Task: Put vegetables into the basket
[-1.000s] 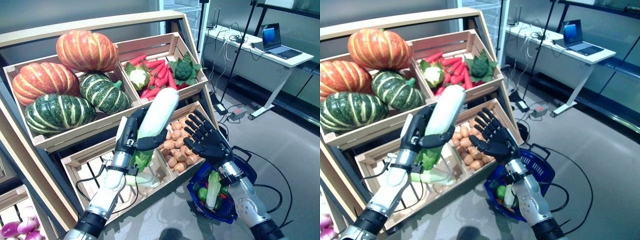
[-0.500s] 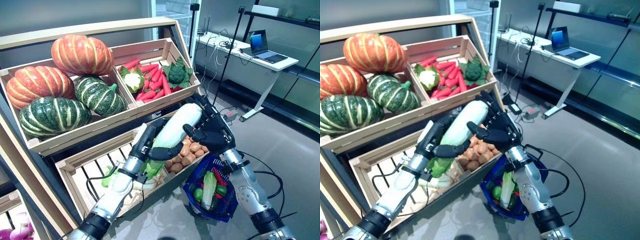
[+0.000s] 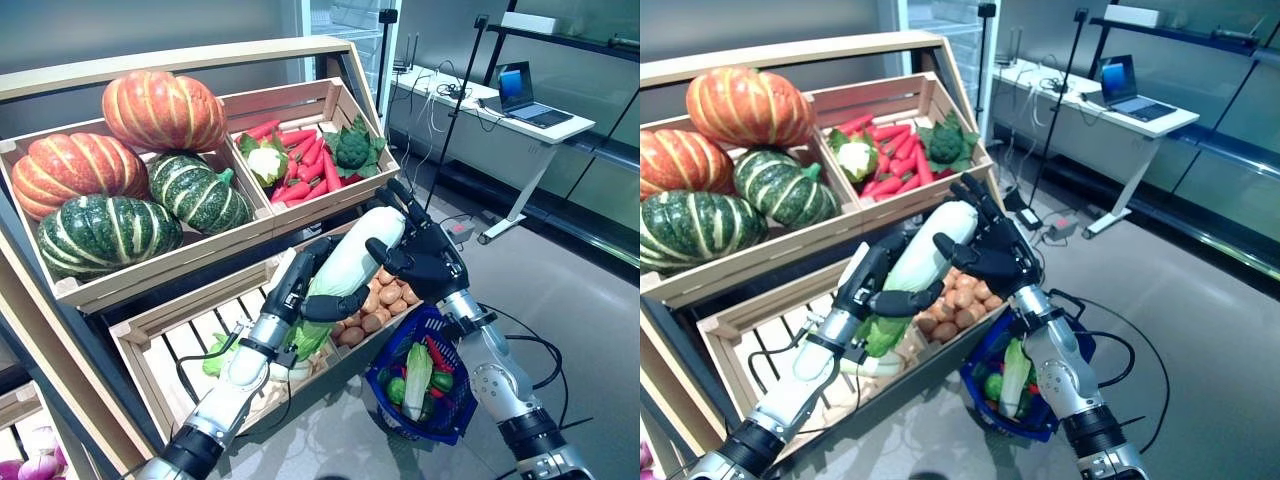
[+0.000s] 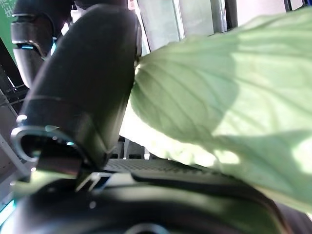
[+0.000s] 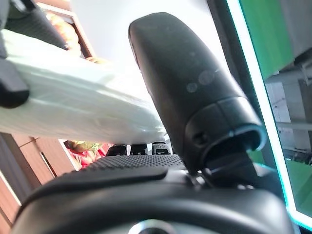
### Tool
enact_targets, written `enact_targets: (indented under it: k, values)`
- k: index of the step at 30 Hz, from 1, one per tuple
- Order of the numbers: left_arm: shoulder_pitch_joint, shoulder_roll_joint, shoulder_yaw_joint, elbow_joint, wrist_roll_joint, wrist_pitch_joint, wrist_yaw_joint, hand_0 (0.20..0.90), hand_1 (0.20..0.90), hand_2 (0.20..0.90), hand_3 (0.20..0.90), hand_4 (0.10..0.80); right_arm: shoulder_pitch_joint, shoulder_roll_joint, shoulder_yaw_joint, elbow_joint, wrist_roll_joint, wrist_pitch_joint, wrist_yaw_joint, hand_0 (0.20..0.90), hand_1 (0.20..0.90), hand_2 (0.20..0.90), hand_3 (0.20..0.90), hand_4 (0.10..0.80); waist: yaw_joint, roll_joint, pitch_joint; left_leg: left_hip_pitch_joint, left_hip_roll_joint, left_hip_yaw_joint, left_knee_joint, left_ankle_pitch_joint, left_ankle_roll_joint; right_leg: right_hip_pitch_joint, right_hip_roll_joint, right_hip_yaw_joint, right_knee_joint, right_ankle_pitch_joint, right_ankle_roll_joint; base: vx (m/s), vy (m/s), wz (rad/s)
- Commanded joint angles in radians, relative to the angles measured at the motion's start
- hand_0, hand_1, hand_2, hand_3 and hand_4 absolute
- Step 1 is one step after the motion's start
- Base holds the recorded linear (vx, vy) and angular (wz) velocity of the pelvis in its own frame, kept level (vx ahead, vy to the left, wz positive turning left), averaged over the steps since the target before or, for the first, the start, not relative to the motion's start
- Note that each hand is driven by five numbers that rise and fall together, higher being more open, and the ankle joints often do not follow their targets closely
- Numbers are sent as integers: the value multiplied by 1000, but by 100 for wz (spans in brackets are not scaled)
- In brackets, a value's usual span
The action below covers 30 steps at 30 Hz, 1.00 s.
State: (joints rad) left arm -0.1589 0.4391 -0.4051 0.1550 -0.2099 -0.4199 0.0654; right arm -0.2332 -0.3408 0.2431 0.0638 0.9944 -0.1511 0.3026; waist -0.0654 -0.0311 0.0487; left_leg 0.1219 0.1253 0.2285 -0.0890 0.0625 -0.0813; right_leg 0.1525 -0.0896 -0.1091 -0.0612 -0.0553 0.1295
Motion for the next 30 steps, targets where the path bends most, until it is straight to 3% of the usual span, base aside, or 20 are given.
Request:
enact_targets:
  k: [1, 27, 29, 30]
  values:
    - [-194, -34, -54, -53, 1, -82, -5, 300, 300, 300, 300, 400, -185, 55, -36, -44, 71, -46, 52, 300, 300, 300, 300, 400, 8, 10, -68, 21, -56, -16, 2, -104, 58, -30, 38, -22, -17, 55, -45, 0, 0, 0]
    - [-202, -41, -49, -51, -16, -50, 3, 300, 300, 300, 300, 400, -200, 58, -45, -38, 45, -57, 45, 300, 300, 300, 300, 400, 1, 7, -63, 20, -53, -15, 2, -103, 58, -30, 38, -8, -23, 59, -46, 0, 1, 0]
    - [-203, -42, -45, -38, -18, -49, 5, 900, 900, 900, 900, 800, -202, 55, -50, -37, 47, -61, 44, 300, 300, 300, 300, 400, 2, 7, -63, 20, -52, -15, 2, -104, 58, -30, 38, -8, -24, 59, -46, 0, 0, 0]
    - [-201, -40, -40, -38, -21, -42, 0, 900, 900, 900, 900, 800, -199, 53, -55, -38, 48, -65, 45, 300, 300, 300, 300, 400, 2, 7, -63, 20, -52, -14, 2, -104, 58, -30, 38, -9, -24, 59, -46, 0, 0, 0]
